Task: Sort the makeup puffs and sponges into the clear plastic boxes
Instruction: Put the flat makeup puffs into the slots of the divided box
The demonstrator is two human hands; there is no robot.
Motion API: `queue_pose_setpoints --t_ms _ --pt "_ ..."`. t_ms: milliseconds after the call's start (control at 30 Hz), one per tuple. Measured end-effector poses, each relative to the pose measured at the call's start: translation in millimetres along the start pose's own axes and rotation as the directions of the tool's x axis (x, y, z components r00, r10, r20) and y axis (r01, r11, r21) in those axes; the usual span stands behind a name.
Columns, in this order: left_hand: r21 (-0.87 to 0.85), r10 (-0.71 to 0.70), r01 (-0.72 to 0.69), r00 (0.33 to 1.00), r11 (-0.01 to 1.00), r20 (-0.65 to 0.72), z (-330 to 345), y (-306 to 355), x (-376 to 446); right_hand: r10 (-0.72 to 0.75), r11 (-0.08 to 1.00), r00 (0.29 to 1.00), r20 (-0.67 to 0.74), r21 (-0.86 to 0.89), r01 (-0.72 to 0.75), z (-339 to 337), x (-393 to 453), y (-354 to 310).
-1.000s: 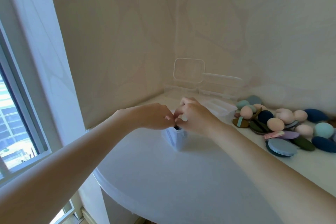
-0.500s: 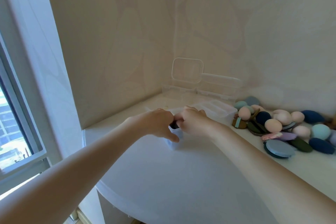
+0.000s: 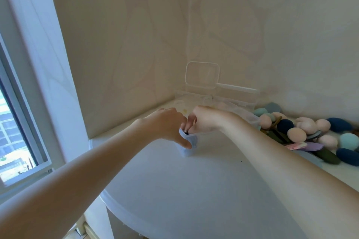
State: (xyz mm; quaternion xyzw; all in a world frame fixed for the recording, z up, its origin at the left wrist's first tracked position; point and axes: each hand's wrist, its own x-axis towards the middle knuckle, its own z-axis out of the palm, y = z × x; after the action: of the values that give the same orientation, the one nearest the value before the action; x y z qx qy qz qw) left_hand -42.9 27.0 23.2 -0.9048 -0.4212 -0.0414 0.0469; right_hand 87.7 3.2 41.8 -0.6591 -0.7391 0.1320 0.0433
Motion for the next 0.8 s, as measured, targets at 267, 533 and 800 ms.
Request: queue_pose_setpoints --t_ms 267,533,800 --pt "-0.079 -0.039 0.039 0.999 0.996 0.013 3 0 4 0.005 0.997 0.998 -0.064 0.081 0.000 4 3 -6" --pt "-0.058 -0.032 0.034 0.999 0.998 0.038 5 4 3 0.021 0.996 0.997 -0.074 0.093 -0.015 2 3 -3" --pt "-0.087 -0.062 0.063 0.998 0.994 0.019 10 1 -1 0.055 0.998 0.996 -0.072 0.017 -0.053 7 5 -12"
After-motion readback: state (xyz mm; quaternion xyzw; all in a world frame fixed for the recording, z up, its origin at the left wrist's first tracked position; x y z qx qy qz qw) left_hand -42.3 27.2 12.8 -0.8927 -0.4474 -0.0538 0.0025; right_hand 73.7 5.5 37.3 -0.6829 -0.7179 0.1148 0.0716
